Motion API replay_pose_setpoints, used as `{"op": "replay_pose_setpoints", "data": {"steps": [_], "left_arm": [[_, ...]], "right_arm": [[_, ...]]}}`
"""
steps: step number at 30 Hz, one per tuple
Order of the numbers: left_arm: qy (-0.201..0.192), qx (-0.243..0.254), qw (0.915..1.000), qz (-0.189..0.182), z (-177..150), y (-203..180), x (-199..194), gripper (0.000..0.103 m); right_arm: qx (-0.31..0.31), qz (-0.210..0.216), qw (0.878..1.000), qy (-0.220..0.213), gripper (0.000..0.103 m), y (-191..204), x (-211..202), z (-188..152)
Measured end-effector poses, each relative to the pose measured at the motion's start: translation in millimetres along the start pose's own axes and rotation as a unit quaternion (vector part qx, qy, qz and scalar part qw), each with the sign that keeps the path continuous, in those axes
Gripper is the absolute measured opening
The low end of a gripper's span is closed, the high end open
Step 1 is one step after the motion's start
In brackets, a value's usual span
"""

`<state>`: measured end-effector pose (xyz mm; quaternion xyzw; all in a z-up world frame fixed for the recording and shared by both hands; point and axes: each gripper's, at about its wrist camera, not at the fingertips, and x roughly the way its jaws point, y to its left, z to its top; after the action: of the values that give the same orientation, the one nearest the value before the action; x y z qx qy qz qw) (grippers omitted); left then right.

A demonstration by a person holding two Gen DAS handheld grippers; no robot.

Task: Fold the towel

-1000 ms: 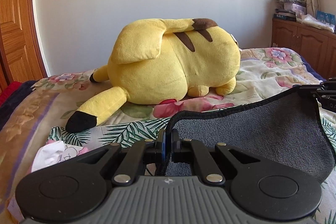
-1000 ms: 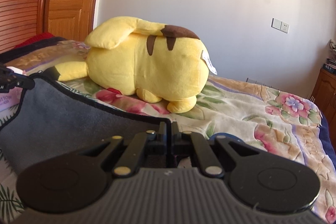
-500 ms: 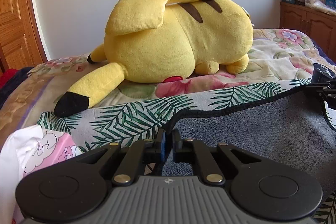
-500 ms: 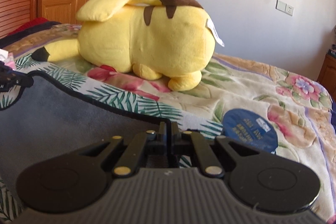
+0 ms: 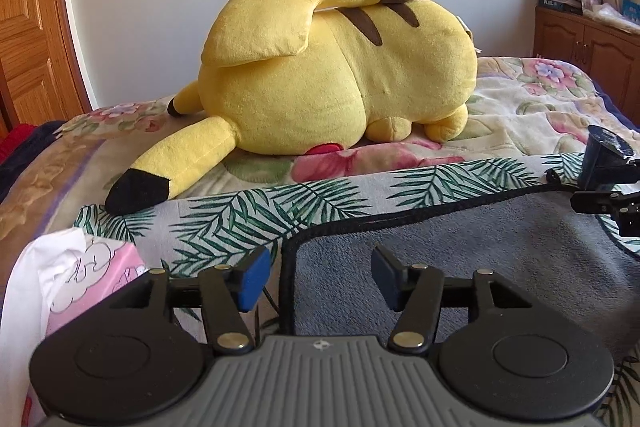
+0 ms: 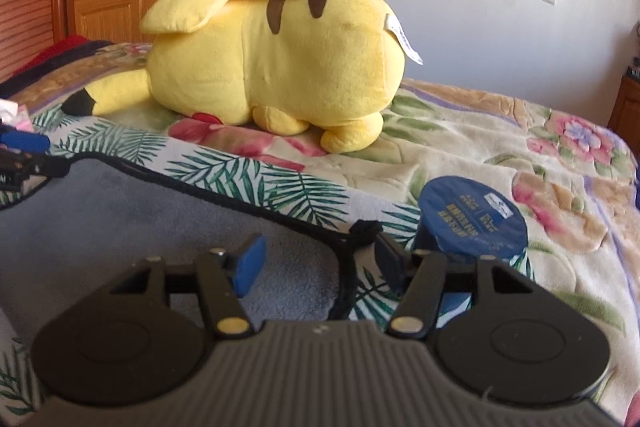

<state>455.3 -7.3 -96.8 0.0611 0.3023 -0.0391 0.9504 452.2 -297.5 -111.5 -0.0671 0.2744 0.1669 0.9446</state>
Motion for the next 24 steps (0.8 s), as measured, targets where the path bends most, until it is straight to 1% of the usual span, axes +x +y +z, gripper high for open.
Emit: {"op": "replay_pose_setpoints", "data": {"steps": [2, 6, 8, 12, 14, 18, 20, 24], "left_arm": [[-0.002, 0.0, 1.0, -0.003, -2, -3, -10, 0.043], [-0.005, -0.003, 1.0, -0.007, -1, -6, -34, 0.049], [-0.007, -0.002, 1.0, -0.006, 0, -8, -47, 0.054], [-0.007, 0.004, 1.0, 0.0, 5, -9, -75, 0.056], [-0.012, 0.005, 0.9999, 0.002, 9, -9, -91, 0.06], [-0.021, 0.01, 0.9997, 0.003, 15, -9, -122, 0.064], [-0.026, 0.008, 0.9996, 0.006, 17, -9, -137, 0.066], [-0.034, 0.001, 0.9994, 0.004, 23, -9, -162, 0.068]], "right_arm": [[0.004, 0.002, 1.0, -0.001, 0.061, 2, -9, 1], [0.002, 0.006, 1.0, -0.005, 0.061, 8, -33, 5], [0.002, 0.006, 1.0, -0.008, 0.061, 11, -46, 9], [0.012, 0.005, 1.0, -0.015, 0.061, 13, -72, 18], [0.017, 0.006, 1.0, -0.019, 0.061, 15, -85, 22], [0.016, 0.006, 0.999, -0.027, 0.061, 20, -110, 30], [0.015, 0.006, 0.999, -0.031, 0.061, 23, -123, 35], [0.011, 0.003, 0.999, -0.041, 0.061, 28, -148, 44]]}}
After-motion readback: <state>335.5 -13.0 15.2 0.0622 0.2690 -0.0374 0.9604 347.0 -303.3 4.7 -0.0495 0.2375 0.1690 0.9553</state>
